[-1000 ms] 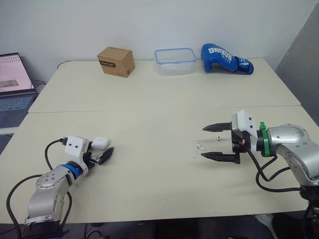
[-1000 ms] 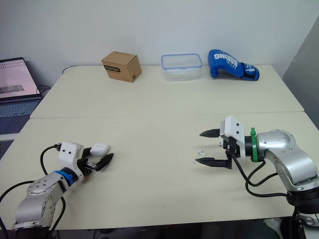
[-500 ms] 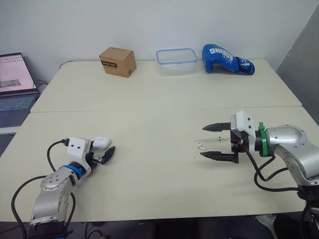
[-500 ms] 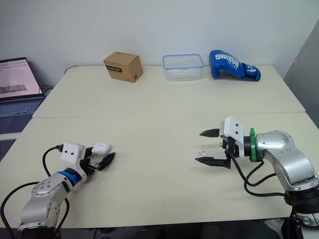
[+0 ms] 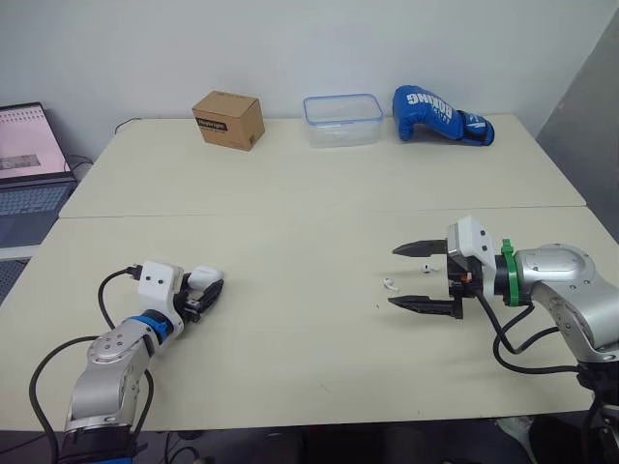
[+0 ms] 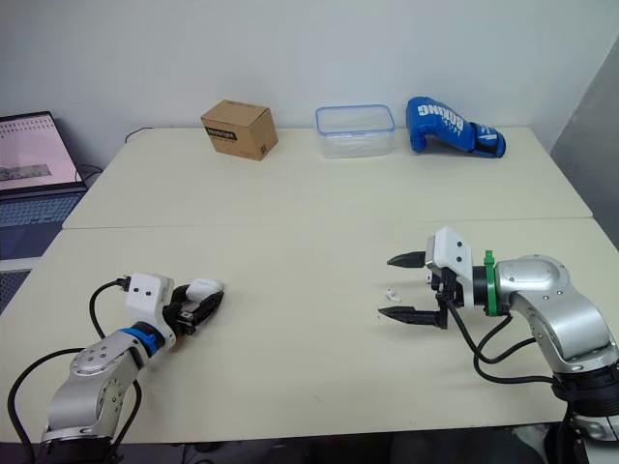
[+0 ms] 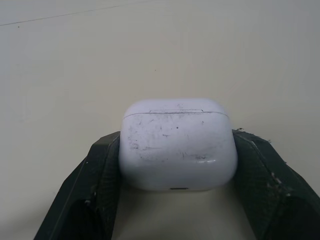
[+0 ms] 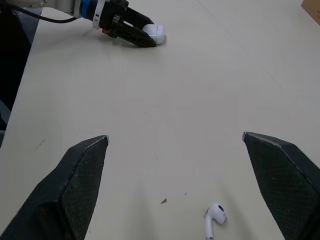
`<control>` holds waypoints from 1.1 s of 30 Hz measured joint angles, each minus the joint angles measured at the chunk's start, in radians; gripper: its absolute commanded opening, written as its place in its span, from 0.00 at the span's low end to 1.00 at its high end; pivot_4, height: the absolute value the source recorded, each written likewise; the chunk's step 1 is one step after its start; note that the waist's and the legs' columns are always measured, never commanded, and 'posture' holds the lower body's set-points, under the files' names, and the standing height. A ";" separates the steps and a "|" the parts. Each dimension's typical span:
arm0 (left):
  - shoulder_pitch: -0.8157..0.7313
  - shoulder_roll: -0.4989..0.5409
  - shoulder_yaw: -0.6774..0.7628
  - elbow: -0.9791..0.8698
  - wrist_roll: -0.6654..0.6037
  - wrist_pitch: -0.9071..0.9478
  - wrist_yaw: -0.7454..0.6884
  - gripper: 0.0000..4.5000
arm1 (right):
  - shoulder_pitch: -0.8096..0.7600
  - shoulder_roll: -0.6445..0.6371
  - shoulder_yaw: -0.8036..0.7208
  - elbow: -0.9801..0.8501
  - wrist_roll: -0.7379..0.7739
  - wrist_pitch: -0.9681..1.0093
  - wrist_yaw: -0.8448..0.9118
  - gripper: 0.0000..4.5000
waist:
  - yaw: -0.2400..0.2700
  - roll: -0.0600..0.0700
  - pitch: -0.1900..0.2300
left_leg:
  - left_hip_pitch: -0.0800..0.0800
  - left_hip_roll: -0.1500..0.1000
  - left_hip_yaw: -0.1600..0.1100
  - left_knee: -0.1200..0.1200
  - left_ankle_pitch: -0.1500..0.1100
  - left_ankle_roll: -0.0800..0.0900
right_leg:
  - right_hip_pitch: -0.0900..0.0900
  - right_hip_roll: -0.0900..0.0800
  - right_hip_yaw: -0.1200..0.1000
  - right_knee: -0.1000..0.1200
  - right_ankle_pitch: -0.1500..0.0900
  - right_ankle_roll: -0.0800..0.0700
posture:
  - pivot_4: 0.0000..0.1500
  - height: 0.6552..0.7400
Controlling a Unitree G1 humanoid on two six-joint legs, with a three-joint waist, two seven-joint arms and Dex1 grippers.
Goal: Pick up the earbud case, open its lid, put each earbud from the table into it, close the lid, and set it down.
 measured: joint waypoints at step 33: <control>-0.590 -0.005 -0.427 0.117 0.149 -0.555 -0.485 0.62 | -0.455 0.205 -0.226 0.237 0.475 1.064 -0.365 1.00 | -0.023 -0.001 0.001 | -0.002 -0.001 -0.001 0.000 0.000 0.000 | -0.002 0.000 -0.001 -0.001 0.000 0.000 | 1.00 0.89</control>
